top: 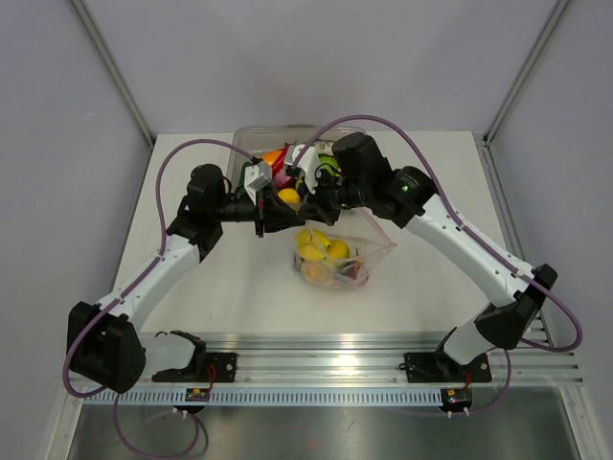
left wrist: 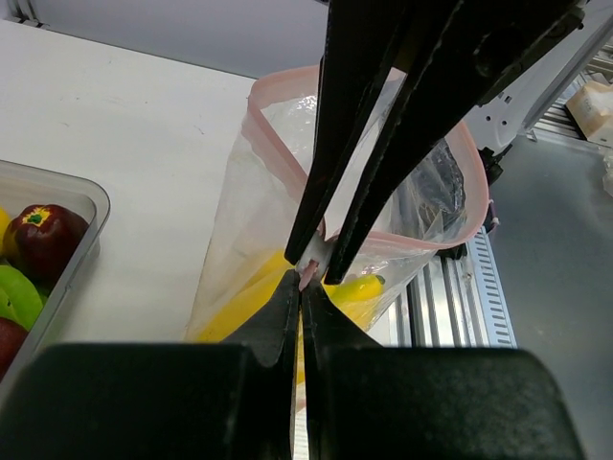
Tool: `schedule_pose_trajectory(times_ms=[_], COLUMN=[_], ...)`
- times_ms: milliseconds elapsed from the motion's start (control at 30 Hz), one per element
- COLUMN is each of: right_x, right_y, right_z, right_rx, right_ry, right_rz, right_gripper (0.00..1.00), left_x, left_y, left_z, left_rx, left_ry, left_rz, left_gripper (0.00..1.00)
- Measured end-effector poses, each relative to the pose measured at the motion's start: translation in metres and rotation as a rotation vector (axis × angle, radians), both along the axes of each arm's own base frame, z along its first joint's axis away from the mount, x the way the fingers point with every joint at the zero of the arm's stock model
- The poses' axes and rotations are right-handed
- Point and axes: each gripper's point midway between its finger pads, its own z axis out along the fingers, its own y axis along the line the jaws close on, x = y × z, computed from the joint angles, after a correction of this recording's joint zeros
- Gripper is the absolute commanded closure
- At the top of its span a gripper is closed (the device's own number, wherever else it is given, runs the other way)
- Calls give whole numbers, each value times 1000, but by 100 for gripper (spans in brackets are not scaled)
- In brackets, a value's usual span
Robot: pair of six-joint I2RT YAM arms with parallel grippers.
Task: Place the food in the zip-top bag and seal the zipper
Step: Zip the zipper food storage bag at the center of the board.
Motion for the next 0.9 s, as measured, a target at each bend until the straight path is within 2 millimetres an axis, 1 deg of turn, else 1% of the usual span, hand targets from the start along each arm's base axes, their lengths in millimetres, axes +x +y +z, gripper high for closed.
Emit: schedule_pose_trajectory(times_ms=[167,300,533,733,900], right_x=[-3,-7,-15,-24,-25], right_y=[-9,-20,-38,-55,-67], right_z=[-1,-2,0,0,-2], right_rx=[10,16,34,43,24], right_ry=[-28,-54,-77,-83,-87], right_rz=[-20,-45,-93,-135,-181], right_gripper=[100,100,100,100,100], left_x=[0,2,15,17,23], left_y=[1,5,18,23,28], left_z=[0,3,15,14,11], left_rx=[9,8,0,-5,-6], left_ry=[-2,-5,-42,-48,-41], left_rz=[1,14,116,161,197], left_gripper=[100,100,100,100,100])
